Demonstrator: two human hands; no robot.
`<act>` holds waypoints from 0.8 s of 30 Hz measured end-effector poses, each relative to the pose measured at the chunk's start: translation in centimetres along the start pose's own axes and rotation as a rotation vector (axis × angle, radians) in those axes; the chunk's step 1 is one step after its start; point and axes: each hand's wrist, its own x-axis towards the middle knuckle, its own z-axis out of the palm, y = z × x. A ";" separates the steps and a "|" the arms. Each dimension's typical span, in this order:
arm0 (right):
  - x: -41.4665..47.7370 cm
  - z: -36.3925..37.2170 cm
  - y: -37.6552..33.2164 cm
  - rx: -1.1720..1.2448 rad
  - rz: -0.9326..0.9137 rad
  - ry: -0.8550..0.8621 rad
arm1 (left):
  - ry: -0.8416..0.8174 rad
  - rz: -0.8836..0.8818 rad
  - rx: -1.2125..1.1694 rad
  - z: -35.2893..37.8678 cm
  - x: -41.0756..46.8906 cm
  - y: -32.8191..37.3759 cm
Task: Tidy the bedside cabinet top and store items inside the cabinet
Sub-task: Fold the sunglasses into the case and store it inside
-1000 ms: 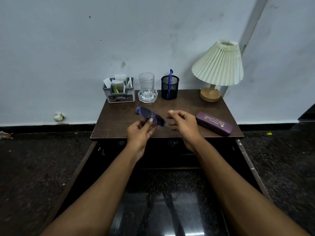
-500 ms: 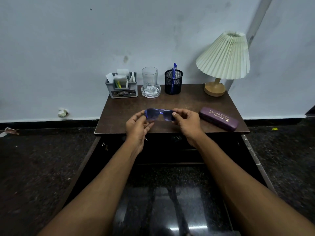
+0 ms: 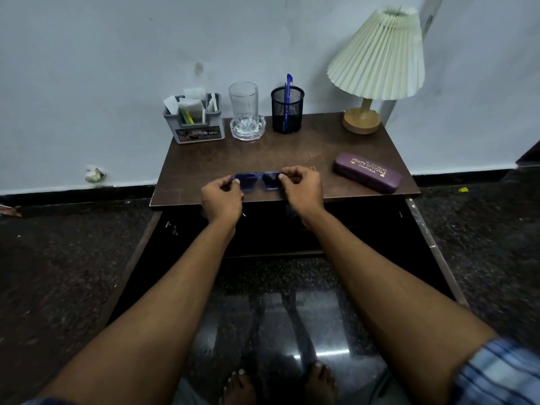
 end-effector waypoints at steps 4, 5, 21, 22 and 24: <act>0.1 -0.1 0.0 -0.012 0.016 -0.002 | -0.011 0.038 0.142 -0.2 0.0 -0.1; 0.2 -0.3 0.1 -0.033 0.009 -0.003 | -0.011 0.036 0.155 -0.2 -0.3 0.1; 3.1 -14.0 -0.4 -0.728 -0.197 0.021 | -0.410 0.462 0.165 8.1 -9.8 4.3; 3.1 -14.9 -0.1 -0.791 -0.162 0.011 | -0.447 0.433 0.179 9.6 -10.4 4.7; 3.2 -15.9 0.7 -0.853 -0.113 -0.005 | -0.473 0.380 0.224 12.3 -10.8 5.2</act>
